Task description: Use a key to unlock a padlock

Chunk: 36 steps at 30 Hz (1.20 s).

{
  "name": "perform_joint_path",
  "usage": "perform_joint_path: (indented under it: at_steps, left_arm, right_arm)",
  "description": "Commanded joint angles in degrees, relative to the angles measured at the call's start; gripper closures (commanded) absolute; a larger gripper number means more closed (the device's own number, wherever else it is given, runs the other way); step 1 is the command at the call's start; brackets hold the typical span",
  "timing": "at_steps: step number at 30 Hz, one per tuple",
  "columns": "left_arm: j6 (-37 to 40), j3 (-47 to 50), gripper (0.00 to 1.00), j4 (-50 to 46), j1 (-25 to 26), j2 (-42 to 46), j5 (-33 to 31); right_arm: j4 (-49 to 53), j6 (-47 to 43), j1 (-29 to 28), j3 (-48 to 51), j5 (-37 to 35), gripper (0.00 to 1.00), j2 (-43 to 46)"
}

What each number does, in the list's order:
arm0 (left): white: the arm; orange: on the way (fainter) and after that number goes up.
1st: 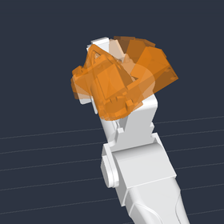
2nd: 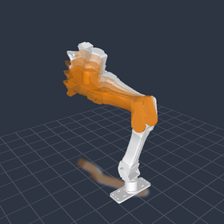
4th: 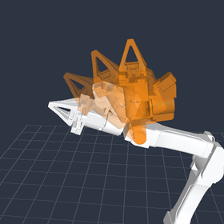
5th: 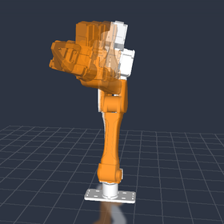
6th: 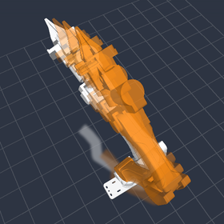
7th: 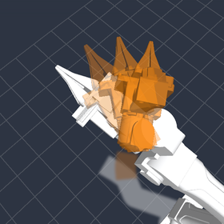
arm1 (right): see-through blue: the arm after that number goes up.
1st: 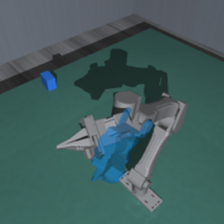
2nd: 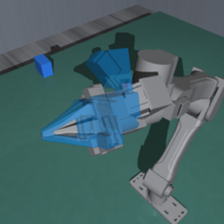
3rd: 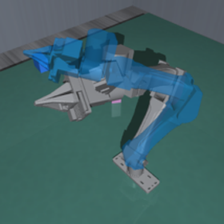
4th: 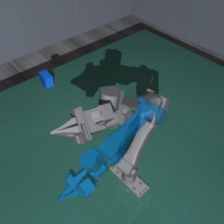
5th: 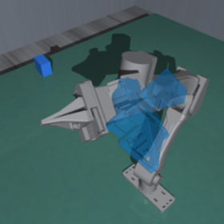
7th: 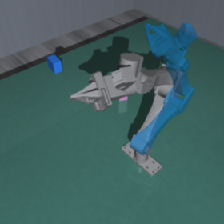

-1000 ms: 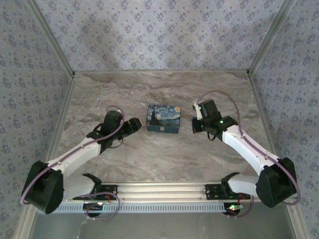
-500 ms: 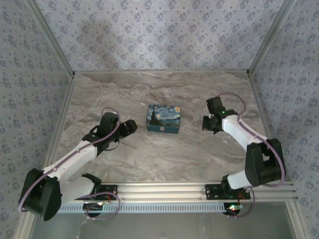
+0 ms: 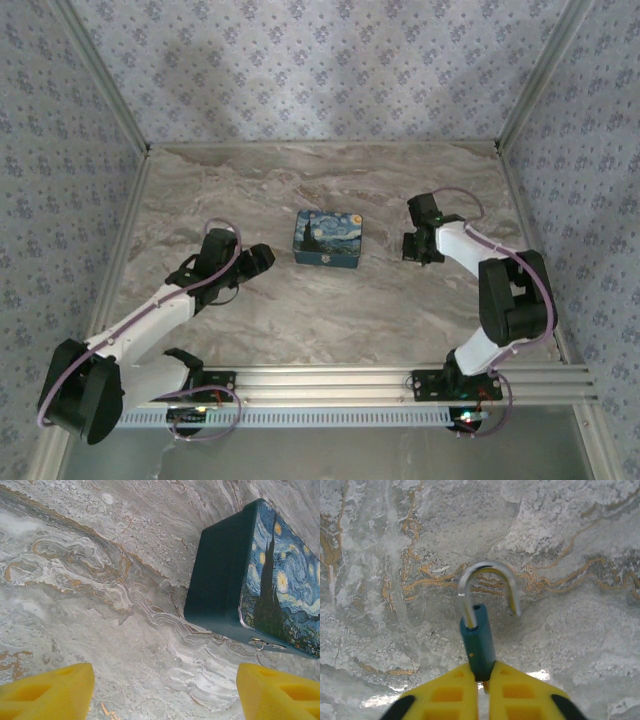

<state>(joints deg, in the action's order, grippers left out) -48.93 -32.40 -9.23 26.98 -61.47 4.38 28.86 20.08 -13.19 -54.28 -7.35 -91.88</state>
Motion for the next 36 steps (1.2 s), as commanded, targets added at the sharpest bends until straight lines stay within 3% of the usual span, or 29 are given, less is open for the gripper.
perform_joint_path:
  at_steps: [1, 4, 12, 13, 14, 15, 16, 17, 24, 28, 30, 33, 36]
  left_arm:
    - [0.12, 0.20, 0.25, -0.23, -0.43, 1.31, -0.82]
    - [0.40, -0.03, 0.25, -0.59, -0.61, 1.36, -1.16]
    - [2.29, -1.97, 0.22, -3.18, -2.72, 1.61, -1.43]
    - [2.86, -2.47, 0.21, -3.76, -3.08, 1.74, -1.57]
    - [3.32, -2.91, 0.20, -4.37, -3.43, 1.77, -1.72]
    - [3.79, -3.54, 0.19, -5.16, -3.90, 1.87, -1.79]
    - [4.34, -4.16, 0.06, -5.92, -4.48, 1.96, -1.91]
    - [4.90, -4.75, 0.00, -6.77, -4.99, 2.04, -2.08]
    - [13.51, -11.74, 0.00, -15.19, -10.34, 1.47, -6.14]
    - [20.02, -14.76, 0.00, -17.24, -12.71, -0.61, -12.02]
    - [24.40, -13.70, 0.00, -14.03, -13.07, -0.52, -15.66]
    - [30.47, -9.49, 0.00, -6.65, -13.82, 1.14, -21.39]
    - [35.84, -4.97, 0.00, 1.21, -16.13, 1.47, -24.25]
  right_arm:
    - [0.08, 1.36, 0.27, -2.21, -1.17, 0.73, -0.19]
    - [0.80, 1.51, -0.01, -2.14, -2.17, 0.61, 1.82]
    - [4.43, 1.56, -0.17, -1.72, -2.97, 0.40, 9.59]
    - [4.69, 1.43, -0.17, -1.71, -3.31, 0.03, 10.47]
    - [4.87, 1.49, -0.17, -1.82, -3.76, 0.00, 11.22]
    - [5.13, 1.58, -0.12, -1.82, -4.13, 0.00, 12.02]
    - [5.15, 1.54, -0.16, -1.81, -4.45, 0.00, 12.78]
    - [5.00, 1.48, -0.13, -1.83, -4.86, 0.00, 13.54]
    - [2.26, 1.28, 0.53, -1.10, -10.98, 0.00, 17.63]
    - [-1.76, 0.66, 0.62, 0.99, -19.77, 0.00, 18.84]
    - [-5.22, -0.95, 1.12, 3.49, -21.70, 0.00, 20.06]
    - [-20.72, -10.06, -0.36, 12.41, -30.03, 0.00, 22.69]
    - [-29.73, -12.89, 0.85, 19.02, -31.27, 0.00, 23.86]
